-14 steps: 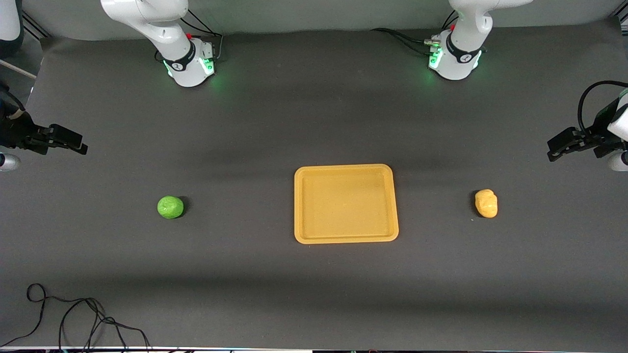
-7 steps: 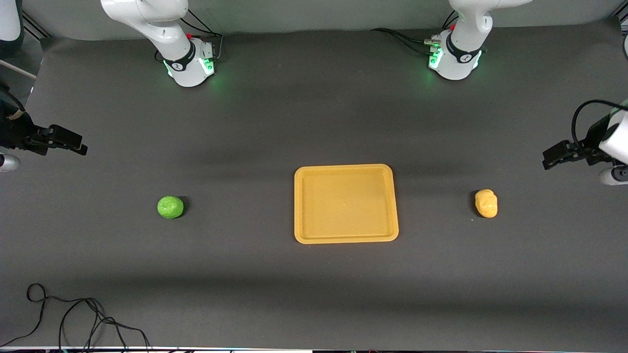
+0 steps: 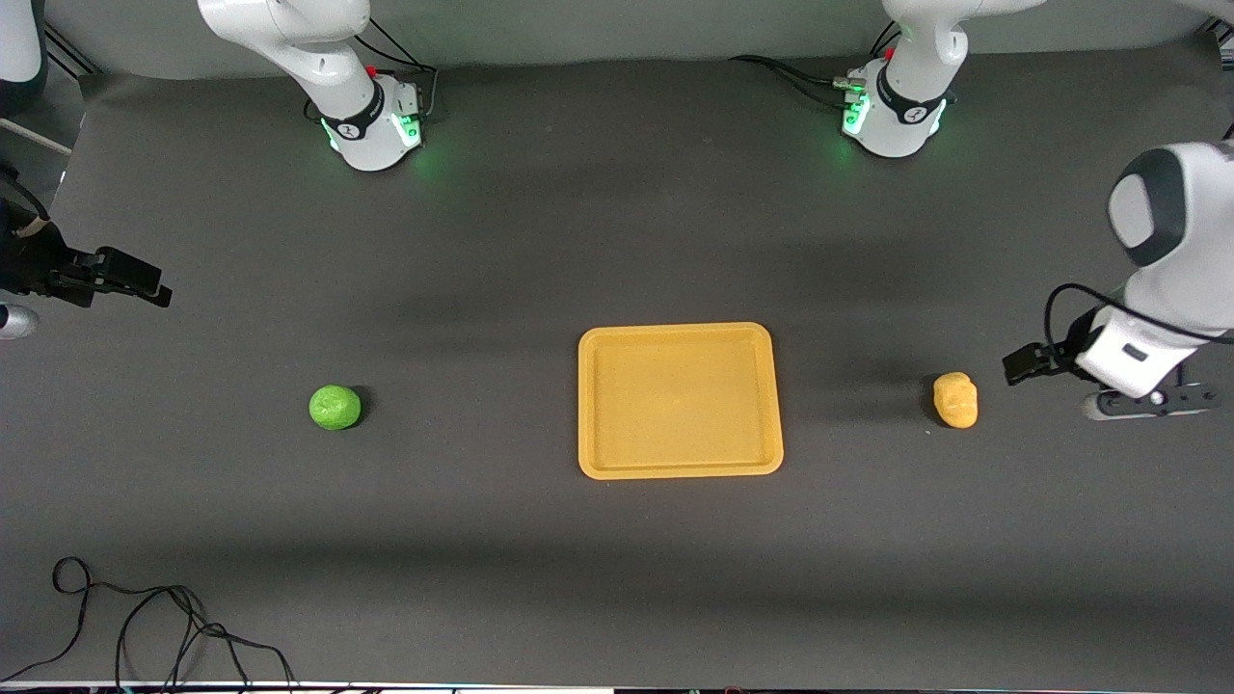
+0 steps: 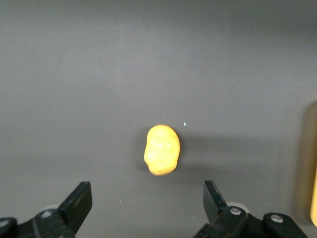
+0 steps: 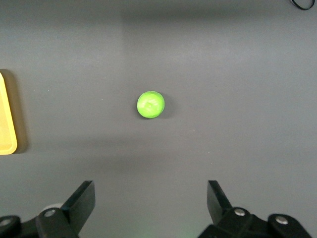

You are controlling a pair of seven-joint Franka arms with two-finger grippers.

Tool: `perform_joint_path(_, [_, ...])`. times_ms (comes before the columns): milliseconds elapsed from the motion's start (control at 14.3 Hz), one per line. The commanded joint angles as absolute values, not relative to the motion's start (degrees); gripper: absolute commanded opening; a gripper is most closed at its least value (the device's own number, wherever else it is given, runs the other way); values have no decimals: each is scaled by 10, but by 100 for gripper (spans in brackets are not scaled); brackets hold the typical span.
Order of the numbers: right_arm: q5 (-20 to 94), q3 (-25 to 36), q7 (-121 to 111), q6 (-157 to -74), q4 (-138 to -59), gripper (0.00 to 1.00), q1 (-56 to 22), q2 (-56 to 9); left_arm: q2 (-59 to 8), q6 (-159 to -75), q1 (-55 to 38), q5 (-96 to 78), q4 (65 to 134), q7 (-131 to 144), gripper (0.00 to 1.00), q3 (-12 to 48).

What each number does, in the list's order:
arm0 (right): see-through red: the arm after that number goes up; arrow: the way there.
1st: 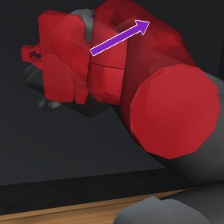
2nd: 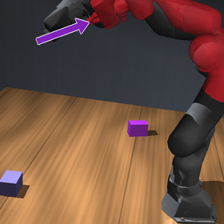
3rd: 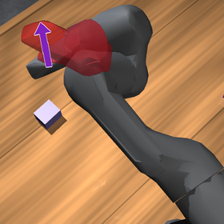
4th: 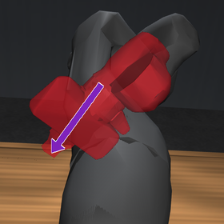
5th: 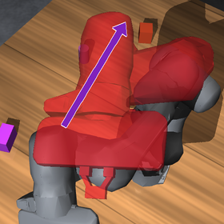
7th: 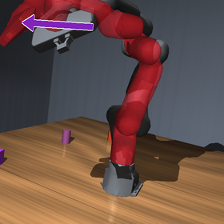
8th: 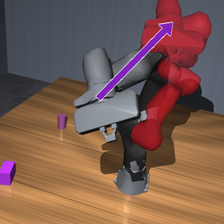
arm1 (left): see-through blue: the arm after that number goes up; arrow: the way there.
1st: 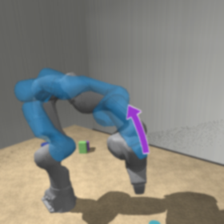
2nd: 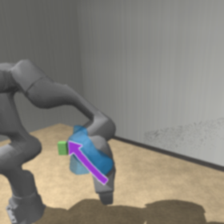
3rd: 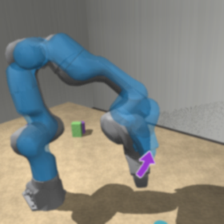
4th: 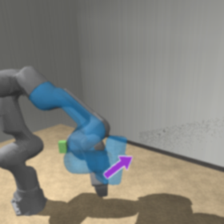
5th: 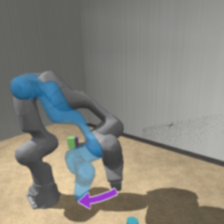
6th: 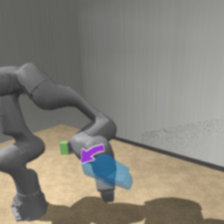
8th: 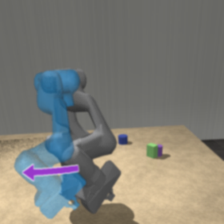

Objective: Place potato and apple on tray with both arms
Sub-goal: 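Move the left gripper down over the yellow potato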

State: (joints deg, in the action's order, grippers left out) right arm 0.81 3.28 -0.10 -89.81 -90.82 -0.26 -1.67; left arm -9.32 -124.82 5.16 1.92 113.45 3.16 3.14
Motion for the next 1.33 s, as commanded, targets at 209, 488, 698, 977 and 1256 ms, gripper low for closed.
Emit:
perform_joint_path(209, [-1,36,-7,-904,-911,100,-8,-14,-181,-1344,50,14,1162,33,100,31])
perform_joint_path(488, [-1,36,-7,-904,-911,100,-9,-16,-232,-1400,51,14,1168,33,100,32])
perform_joint_path(698, [-1,36,-7,-904,-911,100,-8,-15,-243,-1447,51,14,1197,33,100,32])
perform_joint_path(977, [-1,36,-7,-904,-911,100,-8,-16,-249,-1456,48,14,1203,33,100,32])
perform_joint_path(1256, [-1,36,-7,-904,-911,100,-8,-16,-250,-1455,48,14,1205,33,90,32])
